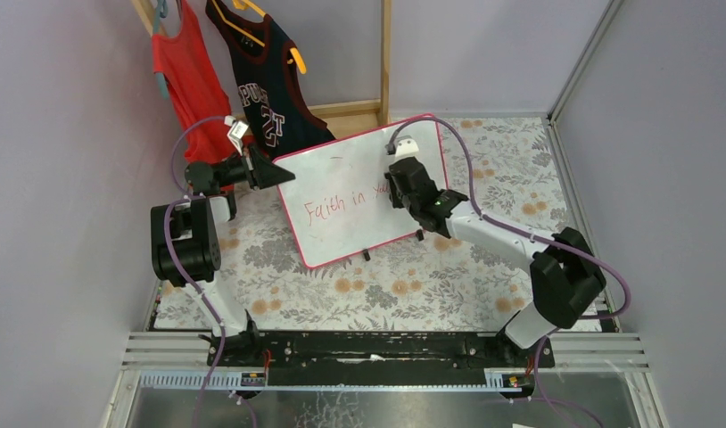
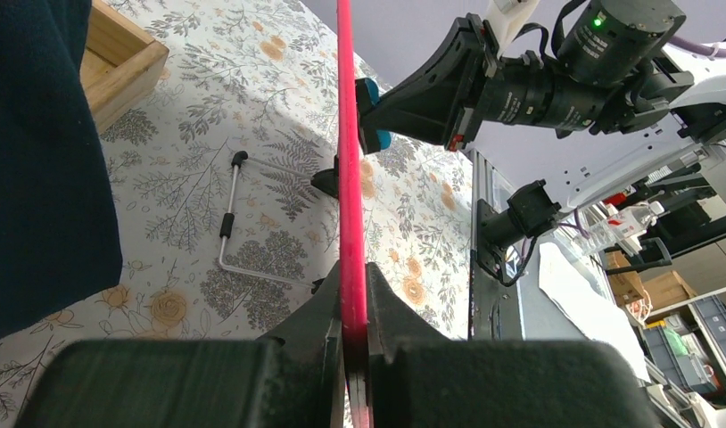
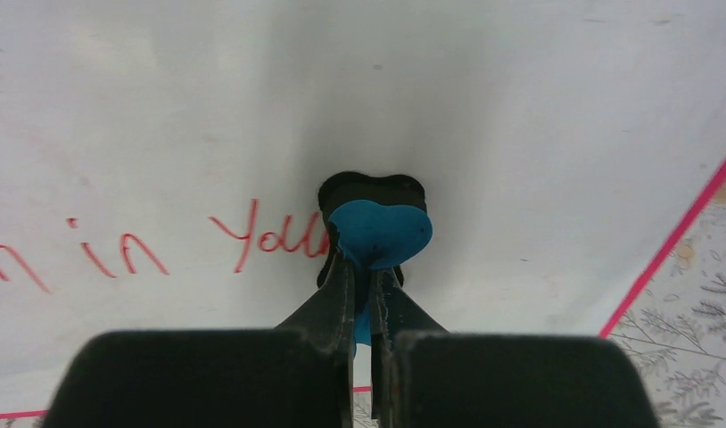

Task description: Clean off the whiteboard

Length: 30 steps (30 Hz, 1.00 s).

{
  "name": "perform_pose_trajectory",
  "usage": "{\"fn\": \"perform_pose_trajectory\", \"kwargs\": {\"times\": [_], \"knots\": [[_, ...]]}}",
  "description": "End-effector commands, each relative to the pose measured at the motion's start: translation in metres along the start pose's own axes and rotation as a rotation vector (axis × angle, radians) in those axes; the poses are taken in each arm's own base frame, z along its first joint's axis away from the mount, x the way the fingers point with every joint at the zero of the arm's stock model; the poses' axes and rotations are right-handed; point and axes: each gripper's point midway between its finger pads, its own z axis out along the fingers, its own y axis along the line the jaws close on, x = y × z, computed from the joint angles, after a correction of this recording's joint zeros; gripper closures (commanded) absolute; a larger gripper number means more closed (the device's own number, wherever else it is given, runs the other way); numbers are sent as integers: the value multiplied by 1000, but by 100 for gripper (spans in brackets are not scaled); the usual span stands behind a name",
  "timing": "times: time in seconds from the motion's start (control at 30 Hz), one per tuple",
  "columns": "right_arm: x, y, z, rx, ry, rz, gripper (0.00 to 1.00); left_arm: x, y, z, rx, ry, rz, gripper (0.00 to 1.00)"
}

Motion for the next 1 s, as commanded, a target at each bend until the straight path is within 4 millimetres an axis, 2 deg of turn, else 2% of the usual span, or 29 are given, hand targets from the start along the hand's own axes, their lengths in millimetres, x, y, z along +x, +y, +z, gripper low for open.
{"fn": "perform_pose_trajectory", "kwargs": {"times": [0.0,0.07,0.13,0.3,0.4,0.53,0.73,0.83,0.9,0.97], "knots": [[-21,69,0,-199,-52,9,100,15,-19,1,48,106,57,100],[-21,89,-3,-256,-53,-22,100,15,-20,1,49,107,57,100],[-25,100,-8,-282,-70,-39,100,16,-20,1,49,108,57,100],[-23,97,-11,-269,-74,-39,100,17,-19,1,49,108,54,100],[-21,81,-10,-185,-73,-59,100,16,-18,1,49,108,51,100],[-14,47,-5,-35,-55,-107,100,17,-19,2,50,108,51,100],[-5,-20,-1,149,-30,-45,100,17,-20,1,50,110,53,100],[-1,-50,-6,208,-27,-15,100,17,-21,1,51,112,54,100],[-1,-56,-10,217,-32,-15,100,17,-20,1,51,111,54,100],[0,-53,-12,194,-29,-14,100,16,-20,2,51,109,53,100]]}}
